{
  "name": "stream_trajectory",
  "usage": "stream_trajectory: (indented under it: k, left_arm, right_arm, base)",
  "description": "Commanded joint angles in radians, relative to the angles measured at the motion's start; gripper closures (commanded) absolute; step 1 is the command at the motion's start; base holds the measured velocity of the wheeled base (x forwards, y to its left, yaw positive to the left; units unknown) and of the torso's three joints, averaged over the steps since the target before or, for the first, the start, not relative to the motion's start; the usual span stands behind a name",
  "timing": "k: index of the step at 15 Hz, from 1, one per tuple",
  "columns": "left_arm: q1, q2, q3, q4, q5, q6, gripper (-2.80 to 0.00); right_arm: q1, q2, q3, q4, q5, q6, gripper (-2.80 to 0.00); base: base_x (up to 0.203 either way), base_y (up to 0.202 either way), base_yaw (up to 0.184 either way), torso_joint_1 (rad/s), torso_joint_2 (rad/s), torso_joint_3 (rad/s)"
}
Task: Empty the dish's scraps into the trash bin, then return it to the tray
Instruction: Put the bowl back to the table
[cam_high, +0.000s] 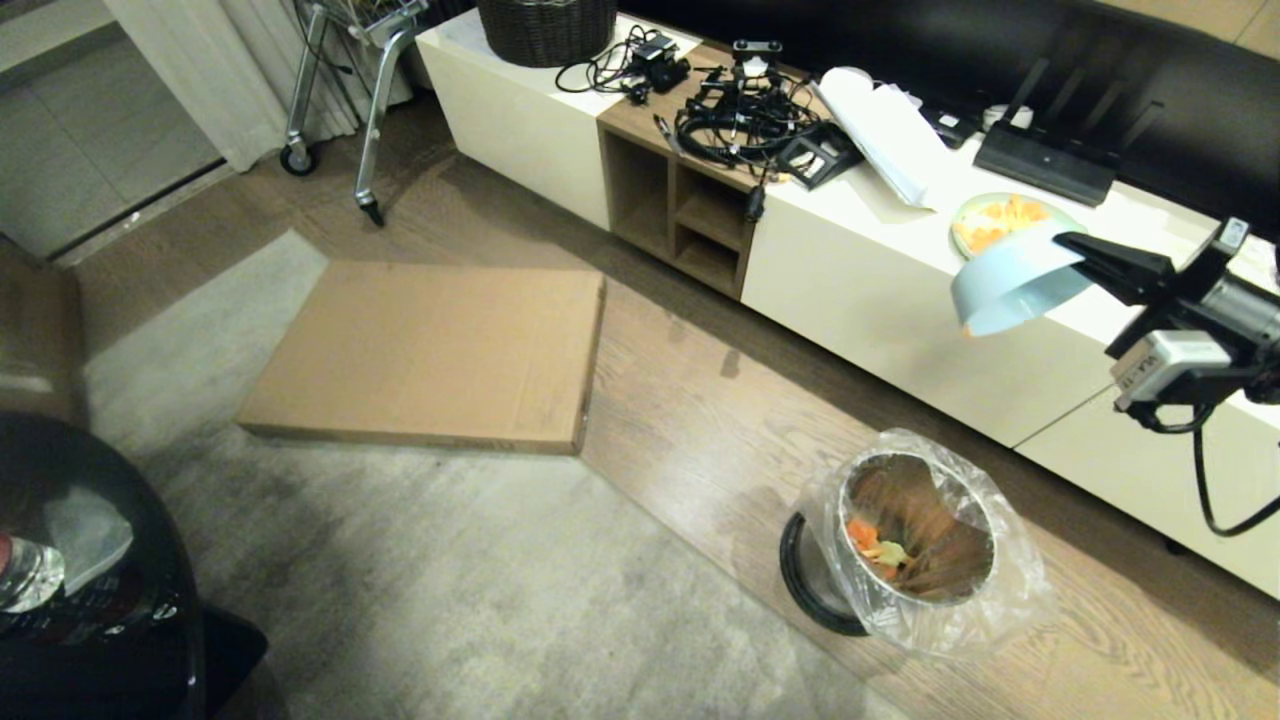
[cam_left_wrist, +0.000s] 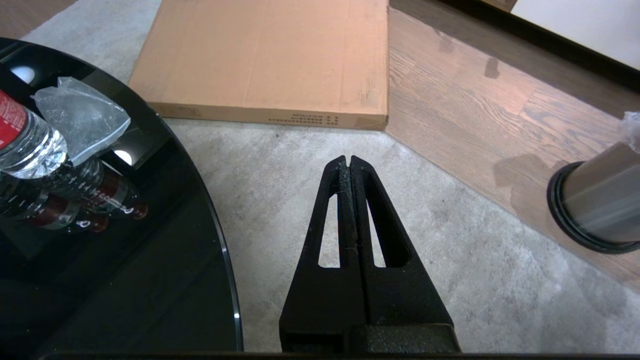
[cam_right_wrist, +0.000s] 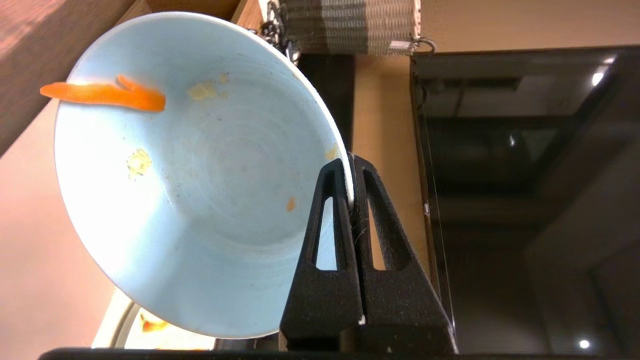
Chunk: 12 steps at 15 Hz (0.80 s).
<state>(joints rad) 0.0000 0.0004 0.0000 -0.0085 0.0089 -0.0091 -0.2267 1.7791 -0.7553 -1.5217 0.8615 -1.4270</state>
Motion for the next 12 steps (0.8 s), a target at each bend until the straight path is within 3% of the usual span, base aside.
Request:
stream_trajectory:
  k: [1, 6, 12]
  left_arm:
    - [0.0, 0.0, 0.0, -0.001, 0.0, 0.0, 0.0]
    - [0.0, 0.0, 0.0, -0.001, 0.0, 0.0, 0.0]
    - [0.0, 0.0, 0.0, -0.001, 0.0, 0.0, 0.0]
  right_arm:
    - [-0.01, -0.023, -0.01, -0.048, 0.001, 0.014, 0.0]
    - [-0.049, -0.023, -0.043, -0.048, -0.022, 0.078, 0.0]
    - [-0.061, 0.0, -0.012, -0.048, -0.013, 0.072, 0.0]
  base:
    - [0.0, 0.0, 0.0, 0.0, 0.0, 0.0]
    - [0.0, 0.0, 0.0, 0.0, 0.0, 0.0]
    - [0.0, 0.0, 0.0, 0.0, 0.0, 0.0]
